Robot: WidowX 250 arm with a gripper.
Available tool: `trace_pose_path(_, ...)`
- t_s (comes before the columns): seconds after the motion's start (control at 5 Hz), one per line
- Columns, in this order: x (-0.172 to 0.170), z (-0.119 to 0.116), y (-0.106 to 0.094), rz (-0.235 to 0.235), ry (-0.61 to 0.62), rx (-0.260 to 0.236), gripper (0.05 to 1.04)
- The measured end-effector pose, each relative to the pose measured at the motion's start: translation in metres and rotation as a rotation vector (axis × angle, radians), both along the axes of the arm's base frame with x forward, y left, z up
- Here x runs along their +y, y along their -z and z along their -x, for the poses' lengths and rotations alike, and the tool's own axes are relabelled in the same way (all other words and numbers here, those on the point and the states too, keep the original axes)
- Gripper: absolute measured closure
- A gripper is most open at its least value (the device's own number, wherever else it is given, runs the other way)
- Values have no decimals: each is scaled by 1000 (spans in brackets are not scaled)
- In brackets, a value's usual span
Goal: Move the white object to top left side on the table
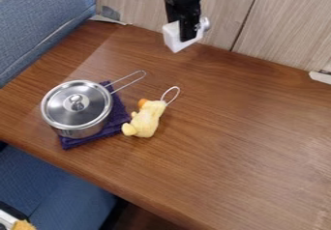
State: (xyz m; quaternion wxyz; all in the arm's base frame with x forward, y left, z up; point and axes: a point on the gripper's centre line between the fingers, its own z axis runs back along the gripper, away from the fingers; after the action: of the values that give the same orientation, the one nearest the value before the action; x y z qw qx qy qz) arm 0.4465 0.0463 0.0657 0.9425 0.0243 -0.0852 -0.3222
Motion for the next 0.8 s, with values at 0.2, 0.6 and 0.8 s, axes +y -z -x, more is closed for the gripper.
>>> trace_pose_path(0.2, 7, -10, 8, -32, 23, -4, 427)
trace_pose_path(0.6, 25, -19, 27, -74, -9, 14, 427)
trace_pose_path(0.8, 30, -22, 38, -102, -12, 29, 427)
